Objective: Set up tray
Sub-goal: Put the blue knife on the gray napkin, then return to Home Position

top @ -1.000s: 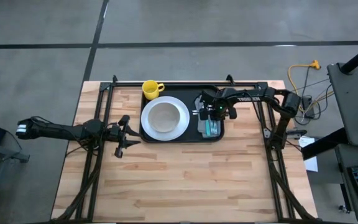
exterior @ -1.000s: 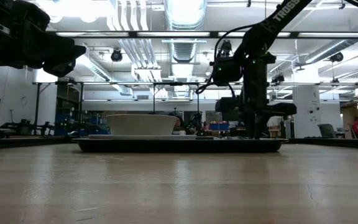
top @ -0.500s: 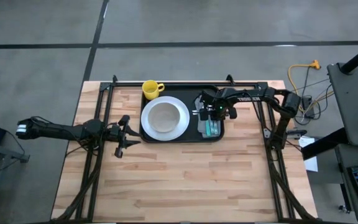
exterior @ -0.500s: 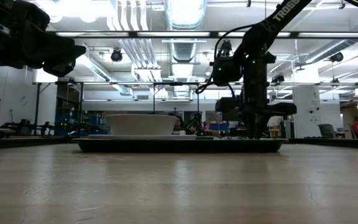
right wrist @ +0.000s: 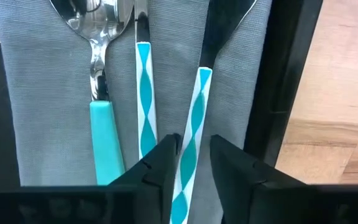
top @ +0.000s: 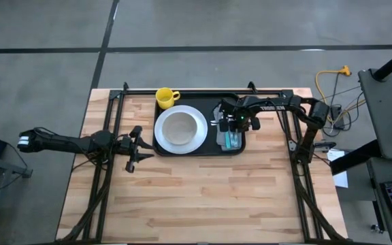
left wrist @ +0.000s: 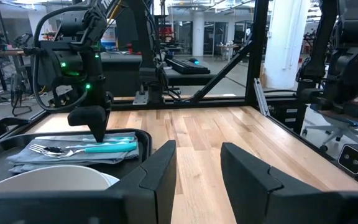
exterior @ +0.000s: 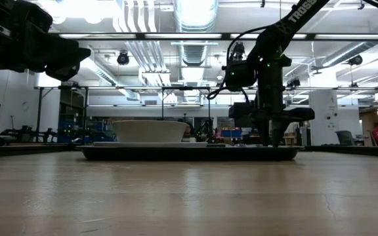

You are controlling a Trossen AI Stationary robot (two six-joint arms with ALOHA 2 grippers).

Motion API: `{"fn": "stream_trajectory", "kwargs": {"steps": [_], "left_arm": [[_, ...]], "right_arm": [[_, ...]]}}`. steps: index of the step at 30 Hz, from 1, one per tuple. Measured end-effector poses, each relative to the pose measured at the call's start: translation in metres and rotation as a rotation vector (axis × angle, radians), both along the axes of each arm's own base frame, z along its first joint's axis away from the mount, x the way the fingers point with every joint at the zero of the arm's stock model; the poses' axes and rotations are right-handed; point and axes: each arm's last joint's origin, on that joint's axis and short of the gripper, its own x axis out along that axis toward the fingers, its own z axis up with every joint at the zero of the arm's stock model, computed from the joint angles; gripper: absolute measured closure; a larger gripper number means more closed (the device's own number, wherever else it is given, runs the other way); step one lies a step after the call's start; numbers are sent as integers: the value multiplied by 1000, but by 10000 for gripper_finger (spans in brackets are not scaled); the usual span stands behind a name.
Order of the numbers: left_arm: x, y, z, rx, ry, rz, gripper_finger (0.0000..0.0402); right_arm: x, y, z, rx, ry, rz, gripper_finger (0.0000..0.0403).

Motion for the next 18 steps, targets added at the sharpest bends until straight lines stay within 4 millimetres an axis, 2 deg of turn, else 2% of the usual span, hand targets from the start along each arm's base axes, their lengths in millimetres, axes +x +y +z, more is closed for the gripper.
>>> {"fn": "stream_trajectory", "kwargs": {"steps": [9,18], "left_arm": [[0,0,0,0,-1,0,294],[0,0,0,0,-1,0,294]], "right_arm": [[0,1,0,17,-1,-3,273],[-1,2,1,26,-5,15,257]]}}
